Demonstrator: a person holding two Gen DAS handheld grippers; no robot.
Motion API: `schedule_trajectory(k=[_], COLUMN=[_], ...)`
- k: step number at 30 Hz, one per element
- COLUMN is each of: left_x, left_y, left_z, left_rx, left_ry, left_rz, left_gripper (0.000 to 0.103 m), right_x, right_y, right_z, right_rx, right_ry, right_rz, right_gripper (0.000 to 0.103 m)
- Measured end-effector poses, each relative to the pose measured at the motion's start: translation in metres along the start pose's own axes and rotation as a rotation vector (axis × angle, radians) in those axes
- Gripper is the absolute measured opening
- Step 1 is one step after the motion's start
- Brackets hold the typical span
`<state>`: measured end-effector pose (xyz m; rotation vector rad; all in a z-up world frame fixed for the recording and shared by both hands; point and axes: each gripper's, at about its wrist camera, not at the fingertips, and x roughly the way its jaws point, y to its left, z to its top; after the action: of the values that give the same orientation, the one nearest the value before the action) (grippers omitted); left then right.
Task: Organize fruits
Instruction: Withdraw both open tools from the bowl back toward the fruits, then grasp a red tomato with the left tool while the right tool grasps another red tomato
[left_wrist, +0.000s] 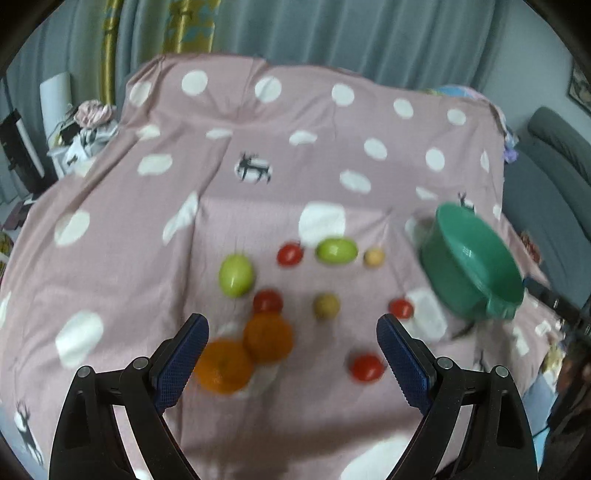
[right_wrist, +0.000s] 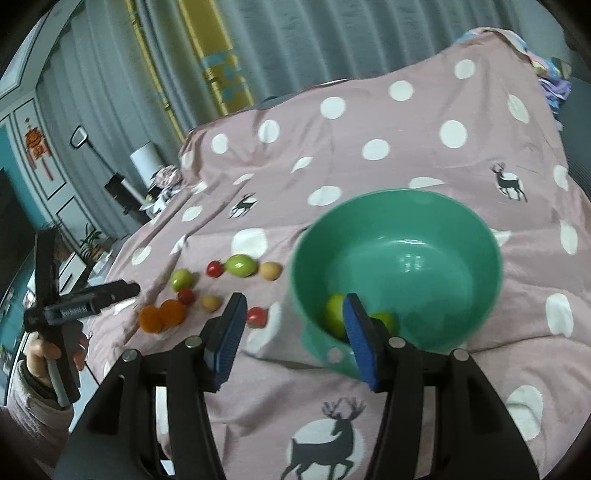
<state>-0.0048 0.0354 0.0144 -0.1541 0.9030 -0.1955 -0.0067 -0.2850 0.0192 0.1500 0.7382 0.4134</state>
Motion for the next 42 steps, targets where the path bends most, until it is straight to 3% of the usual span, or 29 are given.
schedule_trajectory(k=[4,12,20,25,32,37,42], left_x=[0.009,0.019,0.048,0.063,0.074,0.077,0.071], left_y=[0.001,-0.022,-0.048,-0.058,-0.062,-0.064,-0.053], left_z=[-0.019,-0.032,-0.034,-0.034,-0.033,-0.032,-0.032], left_rx=[0.011,0.064,0.127,0.165,0.185,0.207,0.169], left_ry=[0.064,0.094,0.136,0.165,0.170,0.161,0.144], left_rz=[-0.018,-0.081,-0.070,-0.082,-0.077,-0.087,-0.102], left_gripper=[0.092,0.092,0.092,0.068,0.056,0.032,0.031], right_x=[0.007,0.036,0.065,0.072,0.080,0.088,0.103], right_y=[0.018,0.047,0.058,0.057,0.055,0.058,0.065], right_z=[-0.005,-0.022,-0.031,-0.031,-0.030,-0.026,-0.019], right_rx=[-0.047,-0.109,-0.125,-0.125,-0.131,-0.148,-0.189], right_ry=[0.041,0.141,0.206,0.213,0.226,0.232,0.240], right_rz=[0.025,0.065,0.075,0.073,0.065,0.060,0.047], right_gripper=[0.056,0.056,0.056,0.056,0.055,0.055,0.052])
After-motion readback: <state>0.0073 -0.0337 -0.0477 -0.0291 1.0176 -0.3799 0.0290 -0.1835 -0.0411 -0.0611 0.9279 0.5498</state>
